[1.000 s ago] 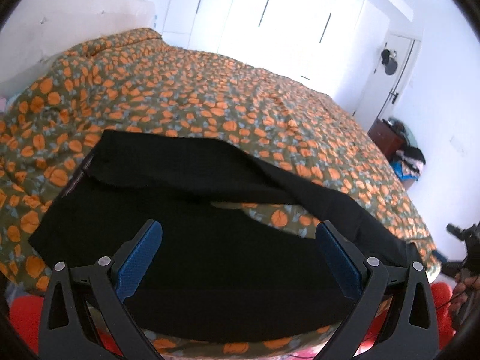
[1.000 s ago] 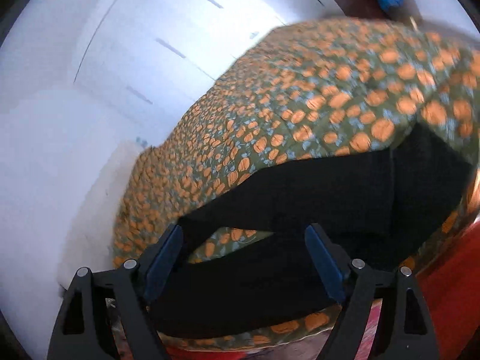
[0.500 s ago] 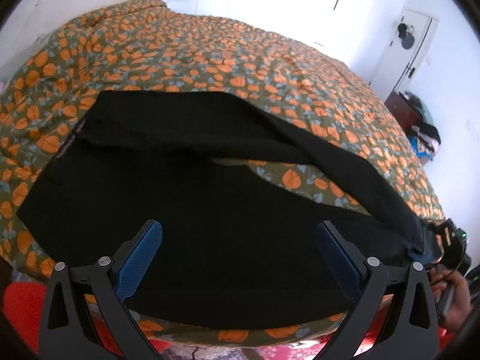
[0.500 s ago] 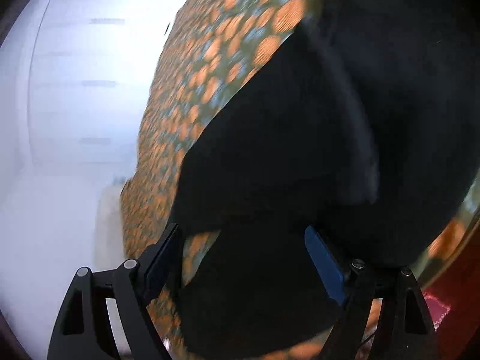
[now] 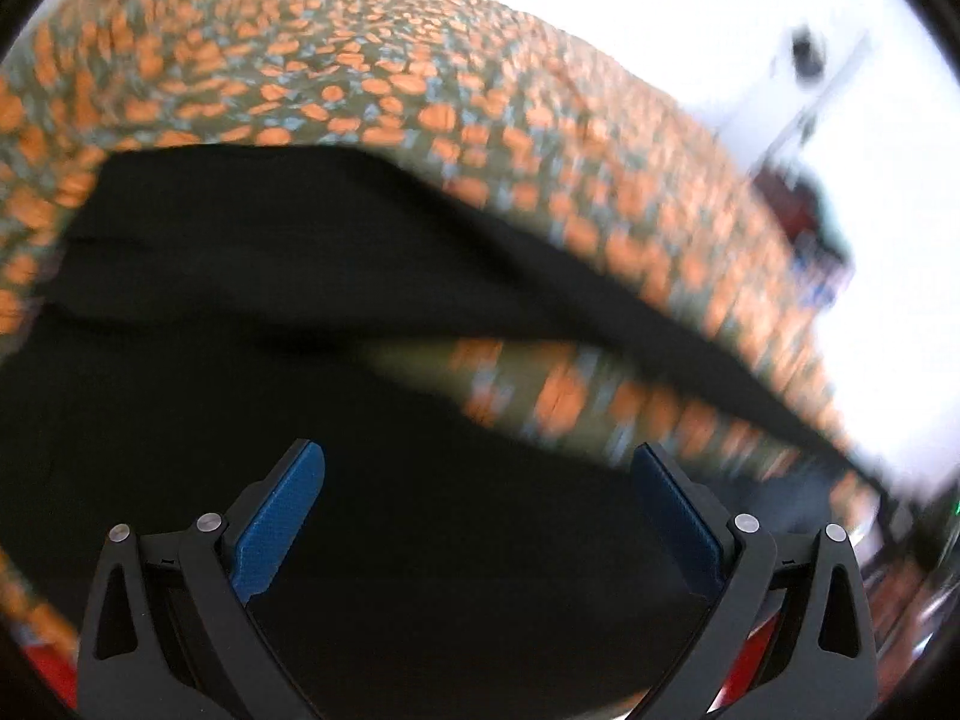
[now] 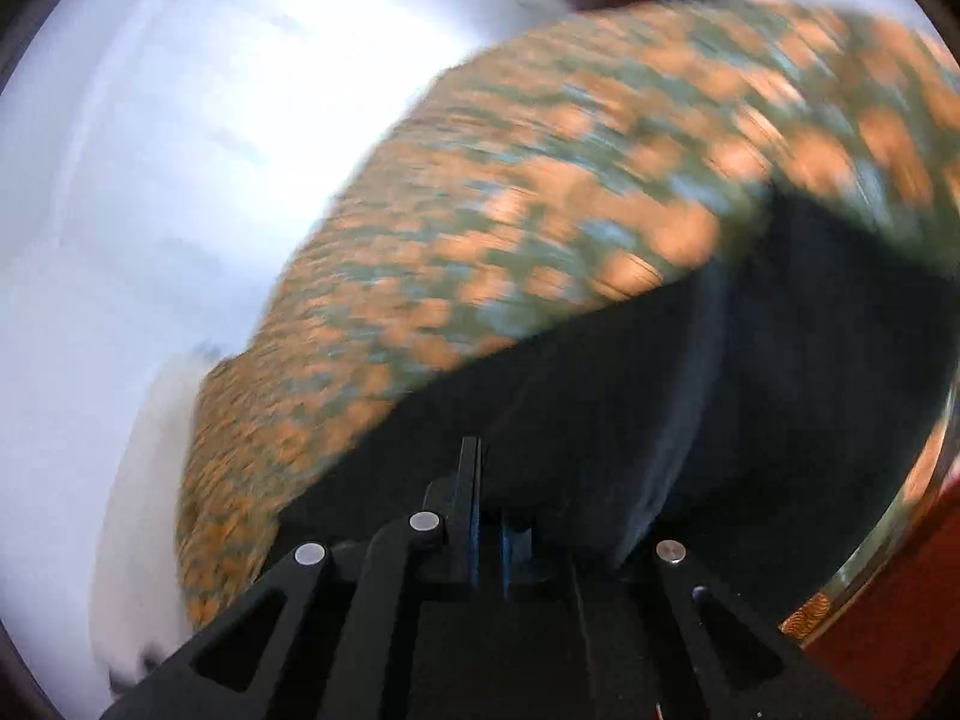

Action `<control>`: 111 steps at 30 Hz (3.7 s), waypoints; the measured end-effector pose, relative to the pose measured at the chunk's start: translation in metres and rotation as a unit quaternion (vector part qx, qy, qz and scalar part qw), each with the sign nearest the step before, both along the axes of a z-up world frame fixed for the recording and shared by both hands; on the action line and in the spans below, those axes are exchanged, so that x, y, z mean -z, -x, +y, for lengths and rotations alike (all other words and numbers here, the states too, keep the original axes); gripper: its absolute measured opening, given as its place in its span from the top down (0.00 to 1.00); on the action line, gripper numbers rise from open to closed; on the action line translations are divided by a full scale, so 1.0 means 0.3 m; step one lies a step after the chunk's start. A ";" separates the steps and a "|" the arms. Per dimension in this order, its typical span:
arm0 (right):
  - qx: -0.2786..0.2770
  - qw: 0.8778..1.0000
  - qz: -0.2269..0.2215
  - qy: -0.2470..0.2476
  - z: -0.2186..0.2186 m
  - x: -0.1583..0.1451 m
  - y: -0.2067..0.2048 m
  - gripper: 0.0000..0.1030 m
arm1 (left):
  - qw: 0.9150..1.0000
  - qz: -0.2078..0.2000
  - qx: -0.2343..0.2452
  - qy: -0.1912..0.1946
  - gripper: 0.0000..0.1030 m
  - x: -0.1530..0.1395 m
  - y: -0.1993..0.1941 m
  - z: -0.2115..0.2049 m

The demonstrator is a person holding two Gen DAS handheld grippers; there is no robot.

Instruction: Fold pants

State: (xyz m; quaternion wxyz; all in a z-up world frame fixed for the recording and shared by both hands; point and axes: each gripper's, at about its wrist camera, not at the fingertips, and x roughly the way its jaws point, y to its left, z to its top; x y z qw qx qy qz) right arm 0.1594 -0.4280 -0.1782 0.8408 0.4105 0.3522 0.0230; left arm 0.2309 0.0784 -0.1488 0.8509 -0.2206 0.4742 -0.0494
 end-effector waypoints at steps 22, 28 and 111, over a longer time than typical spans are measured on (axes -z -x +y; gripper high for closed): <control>-0.263 0.932 -0.232 0.092 0.073 -0.482 0.372 0.95 | 0.975 0.104 -0.102 0.168 0.93 0.193 -0.387 0.144; -0.206 0.959 -0.165 0.102 -0.041 -0.374 0.229 0.95 | 0.981 -0.055 -0.099 0.156 0.93 -0.221 -0.194 0.263; 0.011 0.977 0.144 0.158 -0.409 0.146 0.110 0.88 | 0.994 0.109 0.024 0.007 0.93 0.240 0.389 -0.063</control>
